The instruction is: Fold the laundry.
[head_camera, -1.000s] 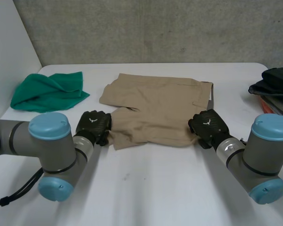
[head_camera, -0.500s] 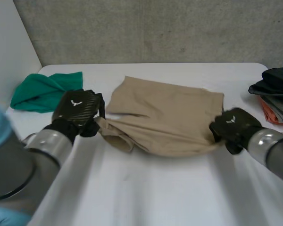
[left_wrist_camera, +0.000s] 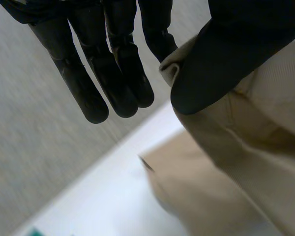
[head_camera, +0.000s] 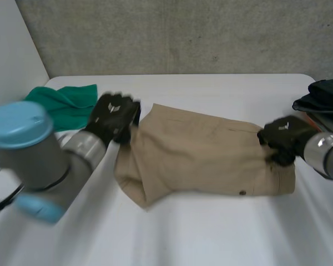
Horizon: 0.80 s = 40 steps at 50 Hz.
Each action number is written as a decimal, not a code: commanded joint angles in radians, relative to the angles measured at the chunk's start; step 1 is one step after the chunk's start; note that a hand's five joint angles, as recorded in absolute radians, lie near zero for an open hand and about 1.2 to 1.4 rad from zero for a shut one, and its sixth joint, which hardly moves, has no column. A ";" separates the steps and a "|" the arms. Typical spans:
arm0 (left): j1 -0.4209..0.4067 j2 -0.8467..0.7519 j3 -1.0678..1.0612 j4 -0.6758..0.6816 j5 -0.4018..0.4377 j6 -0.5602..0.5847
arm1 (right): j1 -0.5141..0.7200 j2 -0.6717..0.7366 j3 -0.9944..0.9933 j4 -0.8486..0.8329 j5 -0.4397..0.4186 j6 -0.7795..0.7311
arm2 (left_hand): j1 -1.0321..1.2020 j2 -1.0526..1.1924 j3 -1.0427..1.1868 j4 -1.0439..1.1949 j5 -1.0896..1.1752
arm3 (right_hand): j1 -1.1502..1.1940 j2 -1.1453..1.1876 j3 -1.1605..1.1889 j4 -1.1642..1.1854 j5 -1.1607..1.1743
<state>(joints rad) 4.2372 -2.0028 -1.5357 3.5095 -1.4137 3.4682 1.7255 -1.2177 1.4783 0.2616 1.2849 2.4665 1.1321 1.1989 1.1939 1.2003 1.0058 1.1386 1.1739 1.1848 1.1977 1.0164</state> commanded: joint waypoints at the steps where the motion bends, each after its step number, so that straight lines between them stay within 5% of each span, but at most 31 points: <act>1: -0.026 -0.363 0.438 0.164 -0.002 0.045 | 0.009 0.216 -0.211 -0.149 0.126 0.058 | 0.264 0.197 0.202 0.196 0.216 | 0.258 0.222 0.211 0.199 0.205; 7: -0.029 -0.595 0.709 0.201 -0.002 0.048 | 0.025 0.415 -0.410 -0.252 0.261 0.045 | 0.264 0.197 0.202 0.196 0.216 | 0.258 0.222 0.211 0.199 0.205; 17: -0.017 -0.866 1.048 0.203 -0.016 0.040 | 0.083 0.682 -0.697 -0.389 0.298 0.043 | 0.264 0.197 0.202 0.196 0.216 | 0.258 0.222 0.211 0.199 0.205; 18: -0.017 -0.866 1.049 0.203 -0.011 0.037 | 0.086 0.701 -0.714 -0.427 0.300 0.042 | 0.256 0.189 0.194 0.188 0.208 | -0.128 -0.163 -0.174 -0.187 -0.180; 20: -0.020 -0.864 1.054 0.203 -0.010 0.034 | 0.088 0.718 -0.733 -0.467 0.312 0.045 | -0.398 -0.465 -0.460 -0.466 -0.446 | -0.736 -0.771 -0.782 -0.795 -0.789; 21: -0.023 -0.863 1.060 0.203 -0.017 0.031 | 0.089 0.724 -0.737 -0.478 0.320 0.045 | -0.958 -1.024 -1.019 -1.026 -1.006 | -0.937 -0.972 -0.983 -0.996 -0.989; 22: -0.026 -0.860 1.060 0.203 -0.016 0.031 | 0.094 0.724 -0.740 -0.499 0.342 0.045 | -0.917 -0.984 -0.979 -0.985 -0.965 | -0.964 -0.999 -1.010 -1.023 -1.016; 33: -0.026 -0.564 0.811 0.195 -0.079 -0.021 | 0.112 0.448 -0.521 -0.319 0.396 0.087 | -0.958 -1.024 -1.019 -1.026 -1.006 | -0.964 -0.999 -1.010 -1.023 -1.016; 40: -0.042 -0.300 0.418 0.180 -0.073 -0.023 | 0.048 0.210 -0.238 -0.130 0.235 0.175 | -0.958 -1.024 -1.019 -1.026 -1.006 | -0.964 -0.999 -1.010 -1.023 -1.016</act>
<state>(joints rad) 4.2083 -2.5007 -0.8101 3.7022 -1.4890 3.4480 1.8309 -0.8481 1.0422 0.0032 1.6383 2.5783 0.1925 0.2049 0.2108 0.2020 0.0442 0.2218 0.2113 0.2109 0.2112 0.0420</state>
